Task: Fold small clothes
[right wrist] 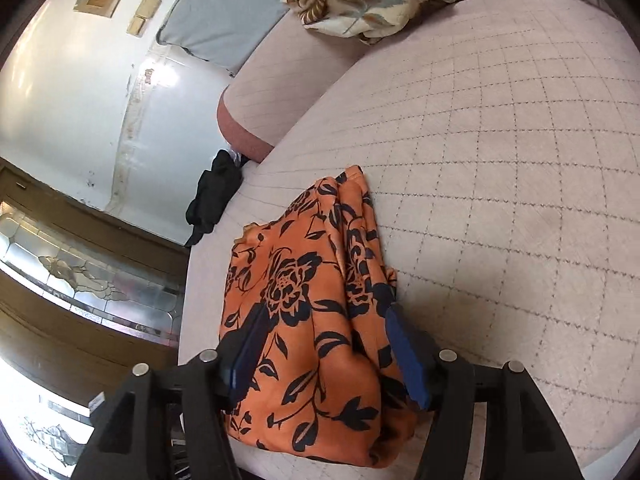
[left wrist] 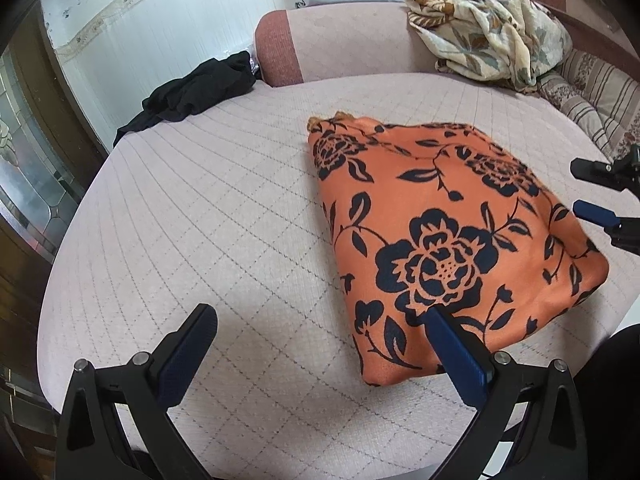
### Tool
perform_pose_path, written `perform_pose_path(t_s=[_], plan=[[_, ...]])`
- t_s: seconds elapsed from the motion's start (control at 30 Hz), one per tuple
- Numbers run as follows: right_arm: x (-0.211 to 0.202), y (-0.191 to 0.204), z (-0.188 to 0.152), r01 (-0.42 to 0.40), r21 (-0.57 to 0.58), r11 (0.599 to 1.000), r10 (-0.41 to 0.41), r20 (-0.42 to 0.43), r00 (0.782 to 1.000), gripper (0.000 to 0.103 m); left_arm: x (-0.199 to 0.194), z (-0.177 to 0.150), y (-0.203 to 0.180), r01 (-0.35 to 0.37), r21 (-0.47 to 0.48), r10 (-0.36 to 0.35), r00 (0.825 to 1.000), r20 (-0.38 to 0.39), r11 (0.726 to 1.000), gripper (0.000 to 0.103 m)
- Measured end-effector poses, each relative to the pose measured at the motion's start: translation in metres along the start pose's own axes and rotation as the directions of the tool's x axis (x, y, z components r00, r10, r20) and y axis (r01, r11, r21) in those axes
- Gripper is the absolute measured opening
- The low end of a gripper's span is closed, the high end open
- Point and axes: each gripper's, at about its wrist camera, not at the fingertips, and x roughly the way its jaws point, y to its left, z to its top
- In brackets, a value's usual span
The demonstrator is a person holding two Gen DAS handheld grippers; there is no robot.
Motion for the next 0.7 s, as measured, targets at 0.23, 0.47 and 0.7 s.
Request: perform_pose_path(t_s=[0.23, 0.47, 0.7], plan=[[-0.004, 0.004, -0.004, 0.004, -0.028, 1.0, -0.004, 0.013, 1.0, 0.065, -0.007, 0.001, 0.007, 0.014, -0.025, -0.013, 1.0, 0.014, 1.0, 0.103], [-0.005, 0.002, -0.007, 0.015, -0.027, 1.0, -0.015, 0.015, 1.0, 0.065, -0.005, 0.001, 0.012, 0.019, -0.044, -0.019, 1.0, 0.013, 0.999, 0.103], [-0.003, 0.002, -0.006, 0.016, -0.026, 1.0, -0.016, 0.005, 1.0, 0.065, 0.005, 0.001, 0.015, 0.021, -0.051, -0.021, 1.0, -0.001, 0.998, 0.103]])
